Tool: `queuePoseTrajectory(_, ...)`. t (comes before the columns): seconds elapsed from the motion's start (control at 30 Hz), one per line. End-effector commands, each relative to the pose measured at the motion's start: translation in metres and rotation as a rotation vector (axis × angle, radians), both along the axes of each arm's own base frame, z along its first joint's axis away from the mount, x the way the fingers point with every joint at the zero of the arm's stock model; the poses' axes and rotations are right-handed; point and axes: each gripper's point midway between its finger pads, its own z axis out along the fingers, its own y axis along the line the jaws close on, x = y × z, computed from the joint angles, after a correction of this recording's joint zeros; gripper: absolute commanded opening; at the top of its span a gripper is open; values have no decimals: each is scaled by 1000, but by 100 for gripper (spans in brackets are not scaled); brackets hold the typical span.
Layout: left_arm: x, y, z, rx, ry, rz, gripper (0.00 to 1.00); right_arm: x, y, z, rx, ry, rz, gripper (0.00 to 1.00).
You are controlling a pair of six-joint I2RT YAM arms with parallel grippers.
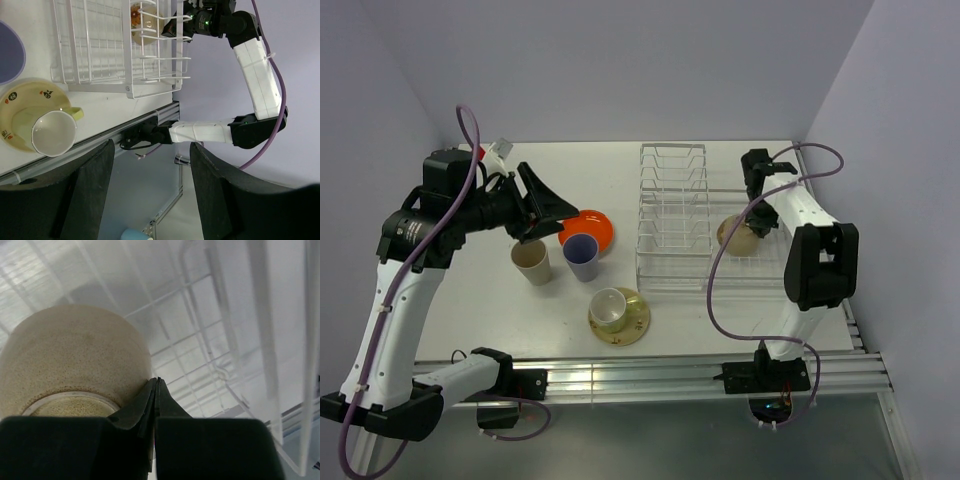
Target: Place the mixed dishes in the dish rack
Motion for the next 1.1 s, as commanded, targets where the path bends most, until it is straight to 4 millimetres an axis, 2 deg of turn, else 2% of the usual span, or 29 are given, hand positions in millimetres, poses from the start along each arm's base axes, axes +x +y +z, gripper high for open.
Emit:
queuePoseTrajectory(0.0,2,2,12,7,-50,5,67,24,30,2,77,-69,87,0)
queuePoseTrajectory(0.17,3,2,12,5,-46,9,68,43,77,6,250,-132,201,0)
queuePoseTrajectory(0.27,3,1,10,-2,-39,10,67,52,100,18,359,-185,250,0)
queuePoseTrajectory(0.37,3,1,9,-7,-38,11,68,54,110,30,413,-234,278,0)
queuePoseTrajectory(0.43,3,1,9,-12,-40,14,67,50,108,33,405,-231,272,0)
queuePoseTrajectory(0.53,3,1,8,-16,-40,18,67,45,94,34,343,-229,239,0)
queuePoseTrajectory(0.7,2,2,6,-14,-31,22,67,51,78,36,292,-254,193,0)
queuePoseTrajectory(0.73,3,2,5,-9,-26,23,67,54,79,30,295,-237,188,0)
queuePoseTrajectory(0.9,0,9,-4,37,2,48,67,71,97,23,371,-235,207,0)
queuePoseTrajectory(1.03,-8,21,-20,104,32,88,68,80,115,15,443,-237,243,0)
queuePoseTrajectory(1.07,-12,25,-29,128,61,98,68,80,123,14,480,-235,255,0)
